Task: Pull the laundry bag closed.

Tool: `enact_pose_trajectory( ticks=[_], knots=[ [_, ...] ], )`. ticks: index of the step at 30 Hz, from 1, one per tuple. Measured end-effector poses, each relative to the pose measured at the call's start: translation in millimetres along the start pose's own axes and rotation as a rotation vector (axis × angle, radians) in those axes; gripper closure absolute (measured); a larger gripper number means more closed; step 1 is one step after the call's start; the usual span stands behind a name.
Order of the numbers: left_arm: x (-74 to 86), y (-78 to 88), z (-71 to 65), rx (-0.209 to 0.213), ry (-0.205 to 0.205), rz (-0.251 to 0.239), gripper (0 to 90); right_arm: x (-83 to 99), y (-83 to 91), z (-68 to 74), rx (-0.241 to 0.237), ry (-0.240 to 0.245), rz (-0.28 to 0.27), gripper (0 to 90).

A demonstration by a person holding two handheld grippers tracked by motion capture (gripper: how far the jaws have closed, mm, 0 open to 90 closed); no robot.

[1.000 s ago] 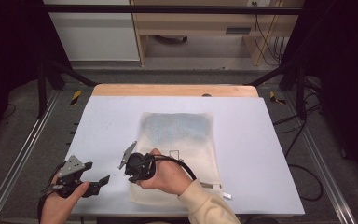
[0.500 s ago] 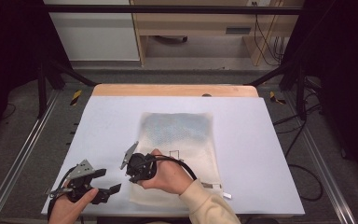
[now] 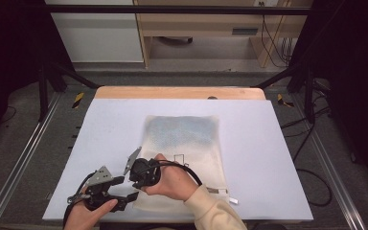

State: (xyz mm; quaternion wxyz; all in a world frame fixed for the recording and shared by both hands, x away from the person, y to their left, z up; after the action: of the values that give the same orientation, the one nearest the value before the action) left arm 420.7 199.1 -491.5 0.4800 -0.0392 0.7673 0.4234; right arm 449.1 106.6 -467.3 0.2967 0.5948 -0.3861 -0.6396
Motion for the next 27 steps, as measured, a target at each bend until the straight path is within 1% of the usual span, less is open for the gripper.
enact_pose_trajectory(
  ticks=[1,3,6,7,8,11,13,14,15,17,18,19,20,21,22,25,27],
  knots=[
    [0.0,0.0,0.0,0.000,0.000,0.000,18.4,0.0,0.0,0.0,0.000,0.000,0.000,82.1],
    [-0.4,-2.8,0.0,-0.004,-0.007,0.005,18.7,-0.3,0.5,-0.5,-0.002,-0.004,-0.004,82.1],
    [0.3,-9.4,-0.8,0.003,0.001,0.016,19.9,-0.5,1.4,-1.1,-0.005,-0.004,-0.010,82.1],
    [0.7,-11.0,-0.9,-0.002,-0.002,0.023,20.2,-0.6,1.6,-1.2,-0.005,-0.006,-0.012,82.1],
    [2.1,-13.2,-0.6,-0.005,-0.013,0.039,20.6,-0.6,2.5,-1.9,-0.001,-0.002,-0.013,82.1],
    [2.3,-13.7,0.2,-0.004,-0.010,0.041,22.0,-1.0,3.6,-1.7,0.002,-0.003,-0.015,82.1],
    [2.5,-13.5,0.2,0.008,0.000,0.040,23.2,-1.4,4.4,-1.5,0.007,-0.002,-0.019,82.1],
    [2.8,-13.7,0.0,0.011,-0.002,0.043,24.0,-1.6,4.7,-1.4,0.007,-0.002,-0.021,82.1],
    [3.3,-14.1,-0.6,0.021,0.003,0.044,25.7,-1.5,5.2,-1.7,0.009,0.001,-0.018,82.1],
    [4.0,-14.5,-1.1,0.026,0.007,0.048,26.6,-1.9,5.2,-1.2,0.005,-0.004,-0.023,82.1],
    [4.9,-14.8,-1.2,0.024,0.004,0.054,27.4,-1.8,5.5,-1.4,0.003,0.001,-0.022,82.1],
    [5.4,-14.8,-1.4,0.026,0.003,0.058,27.4,-1.8,5.5,-1.4,0.003,0.001,-0.022,82.1],
    [5.5,-14.6,-1.6,0.030,0.004,0.059,29.8,-1.9,5.5,-1.2,0.002,-0.003,-0.025,82.1],
    [5.5,-14.4,-2.0,0.034,0.002,0.061,29.8,-1.9,5.5,-1.2,0.001,-0.004,-0.023,82.1],
    [5.7,-14.4,-2.6,0.043,0.004,0.064,31.7,-1.7,5.7,-1.0,0.000,-0.002,-0.022,82.1],
    [5.9,-14.4,-3.1,0.047,0.003,0.066,33.5,-1.8,5.9,-0.8,0.000,-0.001,-0.022,82.1],
    [6.6,-14.5,-4.7,0.065,0.006,0.073,34.5,-2.1,6.3,-1.3,0.004,0.000,-0.026,82.1]
  ],
)
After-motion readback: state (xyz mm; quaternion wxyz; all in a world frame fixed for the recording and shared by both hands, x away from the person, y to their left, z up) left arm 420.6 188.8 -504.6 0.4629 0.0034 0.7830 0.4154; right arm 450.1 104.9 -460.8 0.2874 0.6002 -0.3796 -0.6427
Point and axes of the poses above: each handheld gripper's, and its own axes: y roughly backward along the jaws, x roughly out of its underside, z roughly to its left, the point moved 7 cm from there along -y, roughly forward along the jaws
